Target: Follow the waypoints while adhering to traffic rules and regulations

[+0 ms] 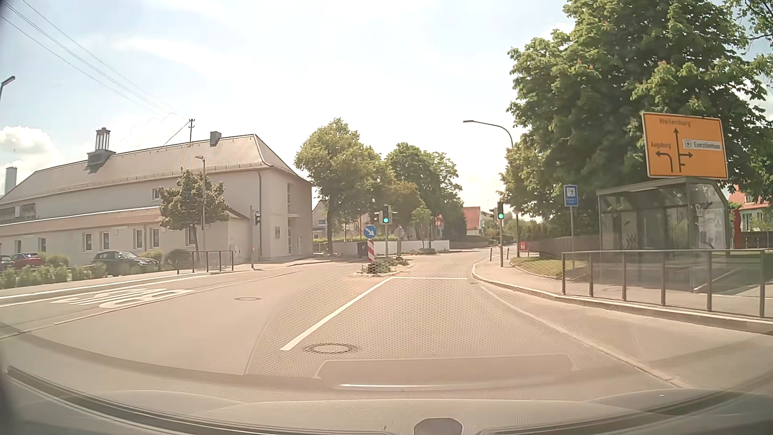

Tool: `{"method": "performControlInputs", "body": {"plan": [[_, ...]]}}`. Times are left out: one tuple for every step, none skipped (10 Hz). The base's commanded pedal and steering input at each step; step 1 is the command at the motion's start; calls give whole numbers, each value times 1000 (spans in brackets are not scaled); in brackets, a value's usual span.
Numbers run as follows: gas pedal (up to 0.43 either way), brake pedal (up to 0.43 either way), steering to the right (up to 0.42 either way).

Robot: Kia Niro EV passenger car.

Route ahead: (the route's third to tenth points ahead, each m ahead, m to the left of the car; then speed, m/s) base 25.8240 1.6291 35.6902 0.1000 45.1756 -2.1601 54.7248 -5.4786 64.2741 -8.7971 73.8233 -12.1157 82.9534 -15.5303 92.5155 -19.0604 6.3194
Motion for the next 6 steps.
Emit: {"method": "performControlInputs", "body": {"plan": [[150,0,26],[150,0,25],[150,0,24],[150,0,22],[150,0,19],[150,0,17]]}}
